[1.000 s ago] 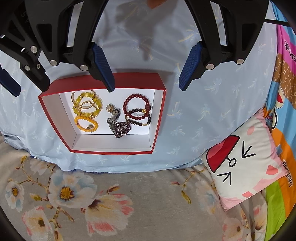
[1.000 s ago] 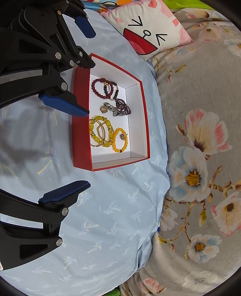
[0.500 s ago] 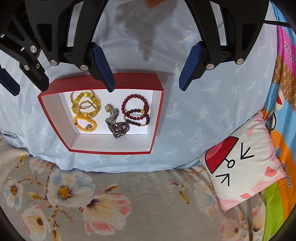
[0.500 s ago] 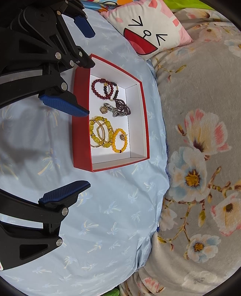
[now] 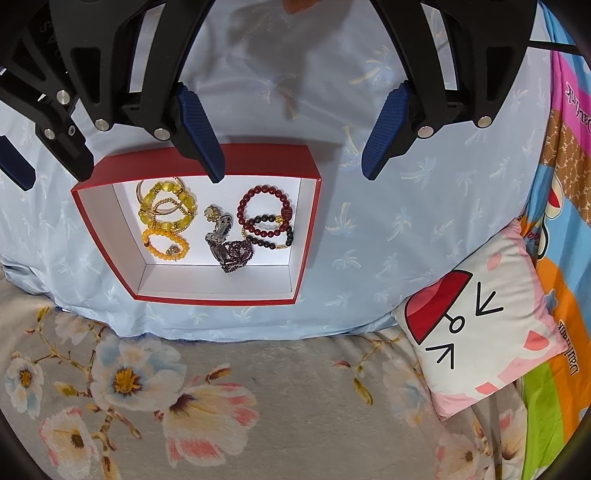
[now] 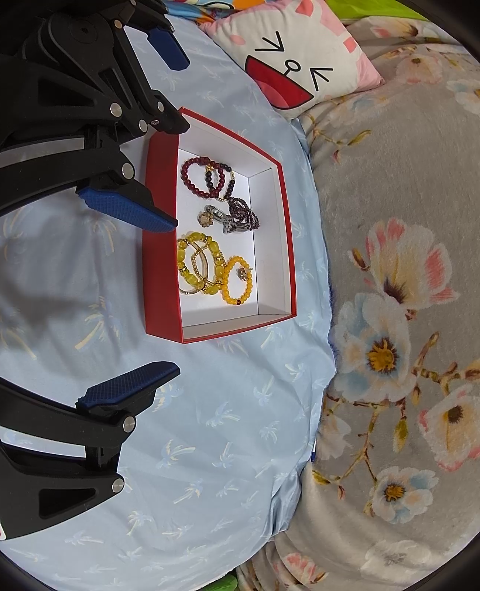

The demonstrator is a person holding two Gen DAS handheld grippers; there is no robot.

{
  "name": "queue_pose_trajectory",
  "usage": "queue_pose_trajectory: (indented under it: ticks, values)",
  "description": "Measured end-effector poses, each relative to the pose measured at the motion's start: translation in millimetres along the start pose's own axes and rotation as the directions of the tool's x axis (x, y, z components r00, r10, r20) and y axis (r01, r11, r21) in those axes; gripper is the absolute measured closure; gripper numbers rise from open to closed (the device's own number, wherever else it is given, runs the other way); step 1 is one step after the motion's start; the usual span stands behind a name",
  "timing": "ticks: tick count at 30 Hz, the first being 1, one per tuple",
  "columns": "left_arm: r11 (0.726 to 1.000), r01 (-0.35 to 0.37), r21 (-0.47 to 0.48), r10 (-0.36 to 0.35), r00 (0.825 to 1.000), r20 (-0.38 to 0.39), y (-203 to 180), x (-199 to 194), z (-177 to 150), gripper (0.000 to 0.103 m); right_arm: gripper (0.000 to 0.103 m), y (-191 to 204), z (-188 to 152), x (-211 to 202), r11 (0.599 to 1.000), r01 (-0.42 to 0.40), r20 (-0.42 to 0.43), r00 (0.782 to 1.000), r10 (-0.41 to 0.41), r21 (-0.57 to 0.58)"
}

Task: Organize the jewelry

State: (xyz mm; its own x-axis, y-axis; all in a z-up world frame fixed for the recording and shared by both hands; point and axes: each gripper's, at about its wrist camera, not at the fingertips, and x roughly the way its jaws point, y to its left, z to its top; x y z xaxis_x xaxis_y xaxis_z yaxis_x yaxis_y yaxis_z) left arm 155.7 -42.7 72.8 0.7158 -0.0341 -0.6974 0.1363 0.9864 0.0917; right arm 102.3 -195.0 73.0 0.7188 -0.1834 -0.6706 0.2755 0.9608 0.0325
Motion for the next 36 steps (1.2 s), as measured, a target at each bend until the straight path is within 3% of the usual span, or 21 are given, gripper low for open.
queue_pose_trajectory:
  ticks: [7,12,17,36]
  values:
    - [1.0,-0.009,0.001,0.009,1.0,-0.002,0.6,0.3,1.0,0.028,0.032,2.0,0.9,-0.9,1.0,0.002,0.001,1.0,-0.002,-0.002]
    - [1.0,-0.017,-0.017,0.017,1.0,-0.006,1.5,1.7,0.6,0.014,0.027,-8.4,-0.4,1.3,1.0,0.015,0.003,1.0,-0.015,0.017]
    - [1.0,-0.009,-0.027,0.009,1.0,-0.015,3.6,3.8,0.3,0.007,0.02,-12.6,-0.3,-1.3,0.999,0.025,0.014,1.0,-0.025,0.045]
    - [1.0,-0.003,-0.026,0.002,1.0,-0.016,0.1,5.8,-2.5,0.007,0.02,-11.3,-1.4,0.3,0.999,0.039,0.004,0.999,-0.039,0.036]
